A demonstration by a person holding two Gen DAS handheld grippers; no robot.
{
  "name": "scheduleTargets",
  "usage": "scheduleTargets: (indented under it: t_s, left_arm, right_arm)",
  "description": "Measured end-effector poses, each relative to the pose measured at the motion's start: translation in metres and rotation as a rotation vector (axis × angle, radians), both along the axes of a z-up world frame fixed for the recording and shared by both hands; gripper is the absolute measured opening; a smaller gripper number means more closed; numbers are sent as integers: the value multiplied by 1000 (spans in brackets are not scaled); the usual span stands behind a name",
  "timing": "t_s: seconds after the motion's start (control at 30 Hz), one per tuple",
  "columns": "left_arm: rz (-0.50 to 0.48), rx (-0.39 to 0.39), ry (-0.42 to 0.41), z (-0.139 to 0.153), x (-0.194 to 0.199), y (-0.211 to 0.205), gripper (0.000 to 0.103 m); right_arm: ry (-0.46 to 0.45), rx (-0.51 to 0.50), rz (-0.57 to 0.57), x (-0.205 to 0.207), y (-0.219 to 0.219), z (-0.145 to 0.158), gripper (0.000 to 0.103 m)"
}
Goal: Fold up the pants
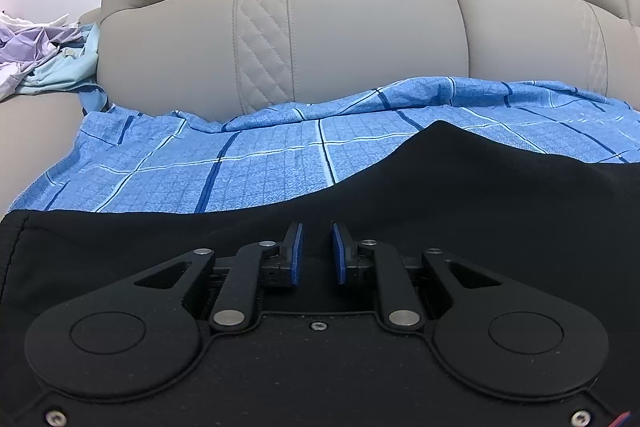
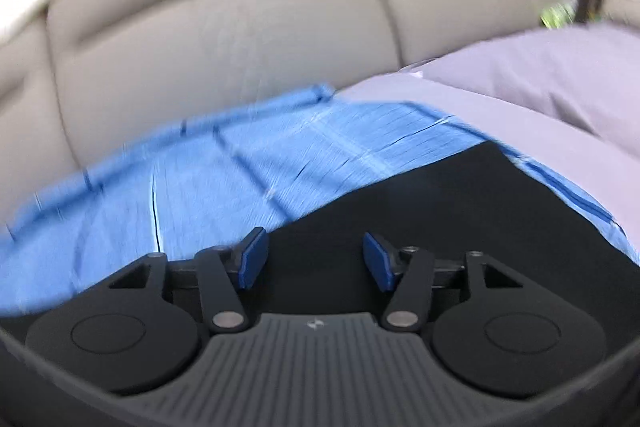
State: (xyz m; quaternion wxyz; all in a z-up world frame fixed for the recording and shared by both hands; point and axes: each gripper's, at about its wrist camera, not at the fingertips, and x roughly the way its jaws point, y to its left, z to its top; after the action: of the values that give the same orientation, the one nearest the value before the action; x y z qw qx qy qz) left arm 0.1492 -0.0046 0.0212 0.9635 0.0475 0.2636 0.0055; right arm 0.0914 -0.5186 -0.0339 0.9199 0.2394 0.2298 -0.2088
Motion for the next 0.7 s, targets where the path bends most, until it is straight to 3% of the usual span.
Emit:
scheduleTargets:
  t_s: [0.17, 0.3, 0.4, 0.5, 0.7]
  left_arm:
    - [0, 7, -3, 0, -1, -1, 17]
    - [4, -21, -3, 0, -1, 4, 17]
    - [4, -31, -3, 0, -2, 6, 17]
    - [7, -28, -2, 0, -2, 6, 17]
    - [6, -19, 0, 1, -3, 5, 17]
  right_arm:
    - [-8, 166, -176, -60, -50, 3, 78]
    - [-175, 326, -316, -132, -88, -11, 78]
    - [-181, 372, -464, -172, -111, -23, 78]
    - [-178, 411, -539, -190, -120, -36, 78]
    - [-77, 446, -484, -172, -110, -54, 78]
